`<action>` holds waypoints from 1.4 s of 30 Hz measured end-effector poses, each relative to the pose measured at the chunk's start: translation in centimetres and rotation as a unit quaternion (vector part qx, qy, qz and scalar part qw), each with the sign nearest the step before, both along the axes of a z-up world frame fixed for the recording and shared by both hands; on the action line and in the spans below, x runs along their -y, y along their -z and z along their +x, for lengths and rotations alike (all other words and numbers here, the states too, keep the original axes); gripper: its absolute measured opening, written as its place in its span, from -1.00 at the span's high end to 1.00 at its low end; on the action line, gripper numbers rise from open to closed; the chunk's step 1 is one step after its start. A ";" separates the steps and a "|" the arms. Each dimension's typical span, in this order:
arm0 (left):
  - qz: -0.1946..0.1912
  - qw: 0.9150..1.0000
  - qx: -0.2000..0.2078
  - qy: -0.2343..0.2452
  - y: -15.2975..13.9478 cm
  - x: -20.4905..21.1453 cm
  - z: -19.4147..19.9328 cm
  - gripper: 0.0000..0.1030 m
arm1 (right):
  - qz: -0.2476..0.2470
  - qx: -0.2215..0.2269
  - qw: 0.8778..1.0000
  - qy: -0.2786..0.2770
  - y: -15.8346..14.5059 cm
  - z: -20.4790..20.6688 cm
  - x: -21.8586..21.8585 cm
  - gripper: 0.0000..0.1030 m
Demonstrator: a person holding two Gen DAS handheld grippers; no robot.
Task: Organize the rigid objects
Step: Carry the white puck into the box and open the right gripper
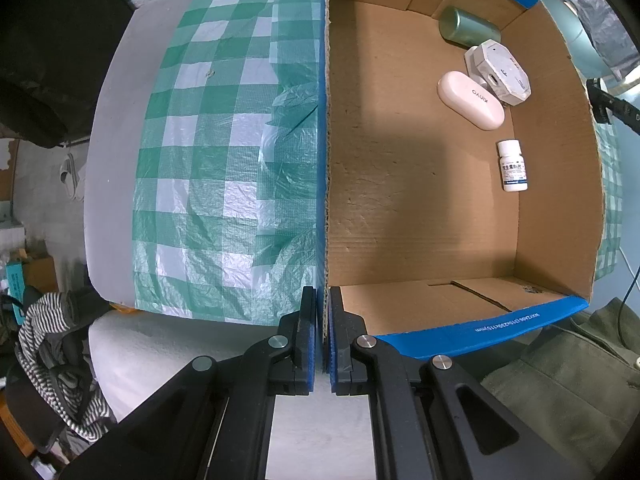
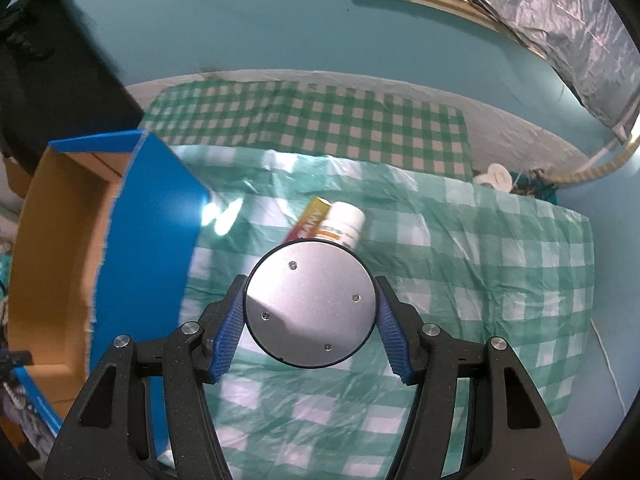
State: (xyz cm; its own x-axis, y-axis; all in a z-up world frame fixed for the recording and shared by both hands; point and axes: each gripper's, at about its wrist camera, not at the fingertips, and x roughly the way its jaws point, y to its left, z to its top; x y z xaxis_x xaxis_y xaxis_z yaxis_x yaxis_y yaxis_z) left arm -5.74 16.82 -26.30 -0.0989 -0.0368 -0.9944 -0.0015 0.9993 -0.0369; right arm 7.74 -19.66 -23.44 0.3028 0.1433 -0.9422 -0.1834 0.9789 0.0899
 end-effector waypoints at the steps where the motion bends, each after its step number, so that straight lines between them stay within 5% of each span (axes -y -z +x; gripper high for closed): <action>1: 0.000 1.000 0.000 0.000 0.0 0.0 0.0 0.91 | 0.000 0.002 1.000 -0.002 -0.2 0.0 -0.2 -0.20; 23: -0.002 1.000 0.003 0.007 -0.1 0.2 0.0 0.91 | 0.028 0.038 0.995 -0.086 -4.6 0.2 -7.5 -0.20; 42: -0.001 1.000 0.003 0.009 -0.2 0.3 0.1 0.91 | 0.016 0.026 0.986 -0.164 -3.4 -0.5 -14.1 -0.20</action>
State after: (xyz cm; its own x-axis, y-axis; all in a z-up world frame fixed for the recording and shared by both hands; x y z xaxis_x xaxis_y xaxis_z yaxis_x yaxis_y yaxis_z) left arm -5.65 16.49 -26.07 -0.0928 -0.0371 -0.9950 0.0159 0.9991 -0.0387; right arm 7.28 -5.56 -20.01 0.2823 0.2712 -0.9202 -0.4952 0.8628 0.1024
